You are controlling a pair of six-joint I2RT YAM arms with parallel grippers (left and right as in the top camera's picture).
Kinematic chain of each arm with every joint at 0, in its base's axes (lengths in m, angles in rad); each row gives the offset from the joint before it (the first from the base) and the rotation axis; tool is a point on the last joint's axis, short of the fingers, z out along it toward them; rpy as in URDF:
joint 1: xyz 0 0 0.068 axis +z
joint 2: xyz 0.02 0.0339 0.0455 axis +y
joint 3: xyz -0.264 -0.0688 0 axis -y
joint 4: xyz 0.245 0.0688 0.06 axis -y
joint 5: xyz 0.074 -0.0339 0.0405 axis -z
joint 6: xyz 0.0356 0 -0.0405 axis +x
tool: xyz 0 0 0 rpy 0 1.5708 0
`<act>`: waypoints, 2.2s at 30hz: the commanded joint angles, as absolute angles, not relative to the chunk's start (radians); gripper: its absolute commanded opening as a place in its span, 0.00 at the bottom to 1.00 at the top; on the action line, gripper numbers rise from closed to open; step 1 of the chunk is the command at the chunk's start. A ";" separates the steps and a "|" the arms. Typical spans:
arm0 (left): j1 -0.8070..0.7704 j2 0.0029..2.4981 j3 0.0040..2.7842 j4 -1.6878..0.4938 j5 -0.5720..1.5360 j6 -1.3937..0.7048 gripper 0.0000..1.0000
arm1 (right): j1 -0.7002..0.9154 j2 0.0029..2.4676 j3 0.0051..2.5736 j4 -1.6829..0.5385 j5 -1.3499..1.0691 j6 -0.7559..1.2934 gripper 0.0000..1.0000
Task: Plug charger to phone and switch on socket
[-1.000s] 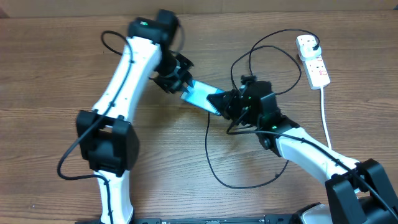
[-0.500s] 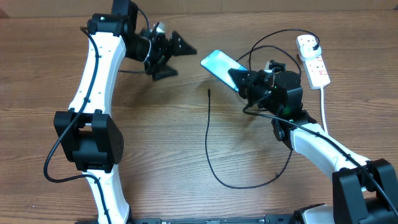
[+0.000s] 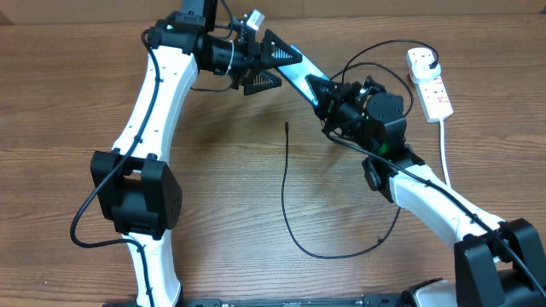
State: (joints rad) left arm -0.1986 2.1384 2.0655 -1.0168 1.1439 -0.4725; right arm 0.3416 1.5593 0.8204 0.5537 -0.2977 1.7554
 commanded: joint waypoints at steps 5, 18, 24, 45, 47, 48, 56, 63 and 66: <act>-0.199 2.139 2.083 -1.003 1.049 -0.628 0.87 | 0.349 1.552 0.905 0.574 -0.262 1.815 0.04; -0.245 2.139 2.083 -0.815 0.951 -0.890 0.75 | 0.366 1.553 0.906 0.533 -0.250 1.834 0.04; -0.281 2.139 2.083 -0.794 0.895 -0.969 0.62 | 0.393 1.553 0.906 0.527 -0.209 1.834 0.04; -0.296 2.139 2.083 -0.720 0.767 -1.195 0.37 | 0.405 1.553 0.906 0.526 -0.230 1.886 0.04; -0.299 2.139 2.083 -0.720 0.754 -1.205 0.34 | 0.406 1.553 0.906 0.526 -0.236 1.886 0.04; -0.301 2.139 2.083 -0.719 0.750 -1.209 0.33 | 0.407 1.553 0.906 0.526 -0.238 1.886 0.04; -0.307 2.139 2.083 -0.701 0.740 -1.213 0.26 | 0.420 1.553 0.906 0.527 -0.243 1.886 0.04; -0.308 2.139 2.083 -0.701 0.735 -1.212 0.05 | 0.420 1.553 0.906 0.525 -0.264 1.885 0.04; -0.308 2.139 2.083 -0.701 0.727 -1.212 0.04 | 0.420 1.553 0.906 0.525 -0.272 1.885 0.04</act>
State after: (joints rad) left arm -0.2951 2.1384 2.0655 -0.7067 0.7509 -1.1805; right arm 0.3931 1.5608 0.8852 0.5213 -0.1886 1.9362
